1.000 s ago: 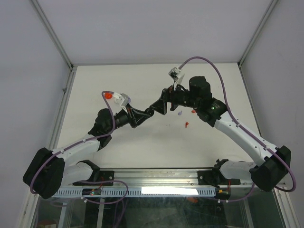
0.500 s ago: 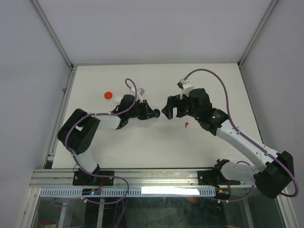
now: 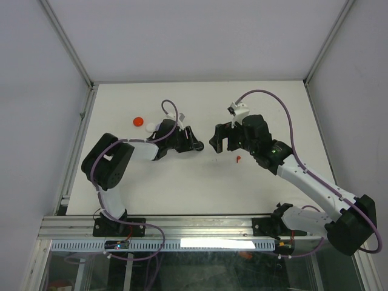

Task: Insert the wireless bluetooth earbuds into the charging case
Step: Place the charging case at the center of the board, then move the charging case to the center of the board.

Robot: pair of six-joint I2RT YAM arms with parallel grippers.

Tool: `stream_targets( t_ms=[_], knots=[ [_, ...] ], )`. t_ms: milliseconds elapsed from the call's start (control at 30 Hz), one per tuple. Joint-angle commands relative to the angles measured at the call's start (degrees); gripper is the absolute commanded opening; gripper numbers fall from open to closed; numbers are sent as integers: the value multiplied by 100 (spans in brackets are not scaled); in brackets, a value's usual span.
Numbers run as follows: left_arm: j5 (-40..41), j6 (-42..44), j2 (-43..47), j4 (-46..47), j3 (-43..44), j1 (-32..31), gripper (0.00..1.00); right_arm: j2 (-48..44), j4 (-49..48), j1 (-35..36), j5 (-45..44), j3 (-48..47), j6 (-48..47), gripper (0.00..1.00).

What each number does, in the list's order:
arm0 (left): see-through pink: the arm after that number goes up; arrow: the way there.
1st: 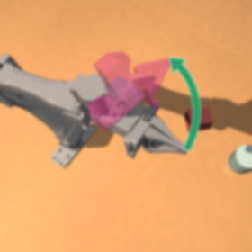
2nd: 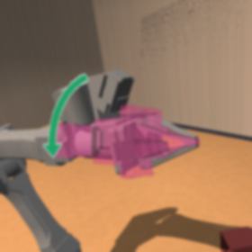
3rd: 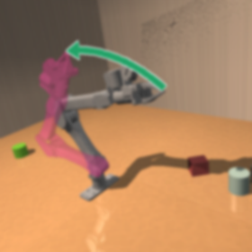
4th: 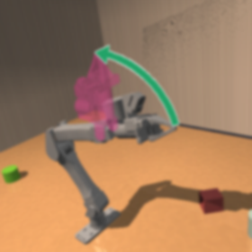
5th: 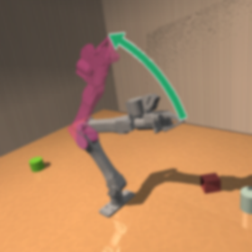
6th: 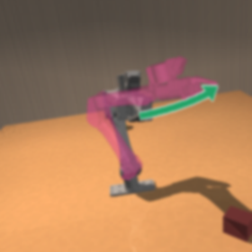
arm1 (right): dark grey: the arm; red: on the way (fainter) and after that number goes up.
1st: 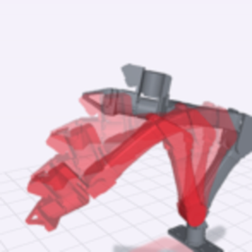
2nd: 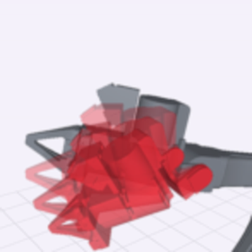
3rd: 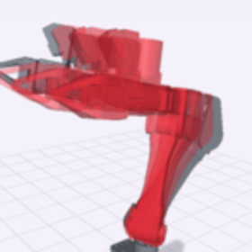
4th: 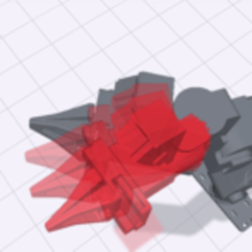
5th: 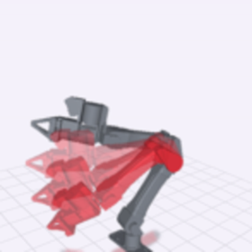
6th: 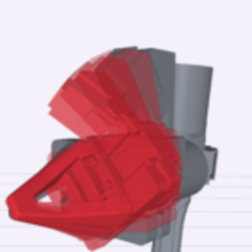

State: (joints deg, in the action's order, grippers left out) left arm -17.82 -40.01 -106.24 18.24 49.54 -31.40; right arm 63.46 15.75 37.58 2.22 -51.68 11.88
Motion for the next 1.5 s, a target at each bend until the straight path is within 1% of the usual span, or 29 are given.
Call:
stream_targets(
  t_ms=[0, 100, 167, 300, 400, 533, 633, 900, 1067, 1200, 1467],
  knots=[
    [789, 438, 516, -792, 44, 64, 54, -80, -206, -23, -117, 1, -107, 90],
    [1168, 728, 865, -1229, 79, 88, 57, -88, -204, -23, -95, 24, -108, 90],
    [1560, 987, 1100, -1574, 150, 122, 59, -110, -204, -20, -82, 33, -116, 90],
    [2208, 1733, 1319, -2318, 576, 268, 61, -132, -195, -21, -64, 58, -129, 90],
    [2437, 2081, 1253, -2692, 977, 461, 62, -133, -203, -19, -55, 68, -140, 90],
    [2611, 2317, 998, -2804, 1427, 748, 63, -110, -212, -23, -38, 76, -134, 91],
    [2737, 2586, 606, -2827, 1923, 913, 64, -98, -212, -21, -21, 80, -142, 91],
    [2607, 3019, -730, -3173, 3409, 1276, 64, -55, -136, -23, -2, 36, -176, 91],
    [2350, 3047, -1278, -3483, 3925, 1438, 64, -60, -66, -22, -20, -4, -201, 91],
    [2118, 2995, -1437, -3721, 4005, 1434, 63, -129, -29, -22, -36, -1, -201, 91],
    [1415, 2797, -1181, -3804, 3521, 1410, 60, -228, 7, -19, -21, 9, -204, 91]
  ],
)
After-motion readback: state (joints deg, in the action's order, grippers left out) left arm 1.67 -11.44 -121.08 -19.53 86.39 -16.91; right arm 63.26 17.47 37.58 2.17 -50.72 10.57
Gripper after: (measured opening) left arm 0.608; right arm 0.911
